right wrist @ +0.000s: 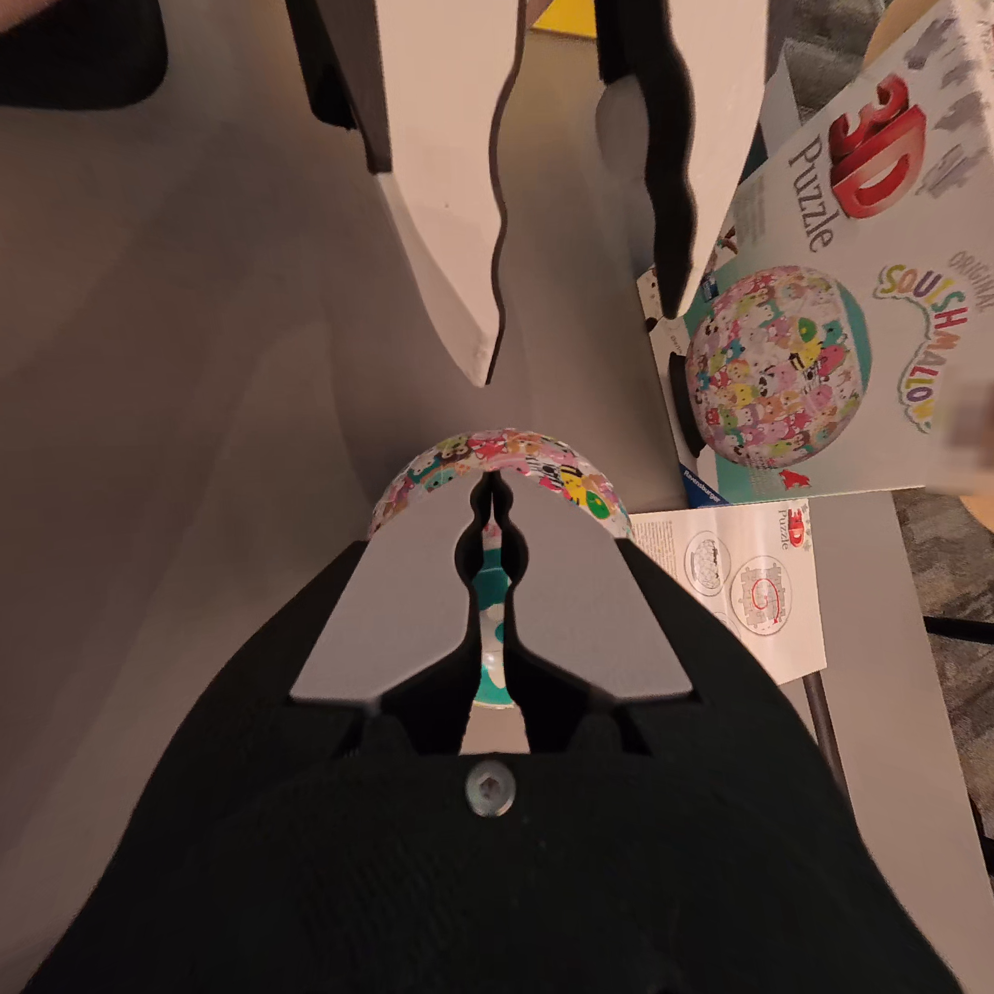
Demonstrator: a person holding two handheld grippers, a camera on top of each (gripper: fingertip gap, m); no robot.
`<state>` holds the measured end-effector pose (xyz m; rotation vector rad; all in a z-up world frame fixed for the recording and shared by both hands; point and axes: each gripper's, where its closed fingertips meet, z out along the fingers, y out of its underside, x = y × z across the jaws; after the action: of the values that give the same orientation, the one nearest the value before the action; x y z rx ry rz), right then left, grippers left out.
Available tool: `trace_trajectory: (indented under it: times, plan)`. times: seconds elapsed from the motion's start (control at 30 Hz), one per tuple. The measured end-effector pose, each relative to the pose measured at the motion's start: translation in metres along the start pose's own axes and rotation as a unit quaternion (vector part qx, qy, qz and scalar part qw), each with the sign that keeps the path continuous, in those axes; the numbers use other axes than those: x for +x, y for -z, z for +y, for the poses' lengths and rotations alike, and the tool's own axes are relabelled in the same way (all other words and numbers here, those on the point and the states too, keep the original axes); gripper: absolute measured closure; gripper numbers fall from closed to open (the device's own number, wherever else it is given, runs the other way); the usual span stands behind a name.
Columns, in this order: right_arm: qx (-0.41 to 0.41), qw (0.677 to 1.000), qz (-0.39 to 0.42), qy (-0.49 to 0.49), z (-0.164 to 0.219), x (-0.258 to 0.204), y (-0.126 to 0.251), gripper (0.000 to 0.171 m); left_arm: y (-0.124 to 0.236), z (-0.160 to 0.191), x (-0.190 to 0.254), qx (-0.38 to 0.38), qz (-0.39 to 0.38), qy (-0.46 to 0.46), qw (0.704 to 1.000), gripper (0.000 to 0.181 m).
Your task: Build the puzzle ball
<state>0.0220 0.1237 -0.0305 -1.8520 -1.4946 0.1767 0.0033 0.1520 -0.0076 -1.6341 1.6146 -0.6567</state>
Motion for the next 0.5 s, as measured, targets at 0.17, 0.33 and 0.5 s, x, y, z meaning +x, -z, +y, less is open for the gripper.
trace_trajectory:
  times: [0.17,0.33,0.5]
  plan:
    - [0.004,1.000,-0.002,-0.009,0.002,-0.001,0.001,0.170,0.000,0.001,0.000,-0.002,0.000,0.000,1.000,0.112]
    - [-0.011,1.000,-0.014,0.001,0.011,-0.014,0.003,0.170,0.001,0.000,-0.001,0.002,-0.001,0.002,1.000,0.112]
    - [0.000,1.000,-0.009,0.012,0.010,-0.017,0.008,0.170,-0.001,0.001,0.001,-0.002,0.000,0.000,1.000,0.112]
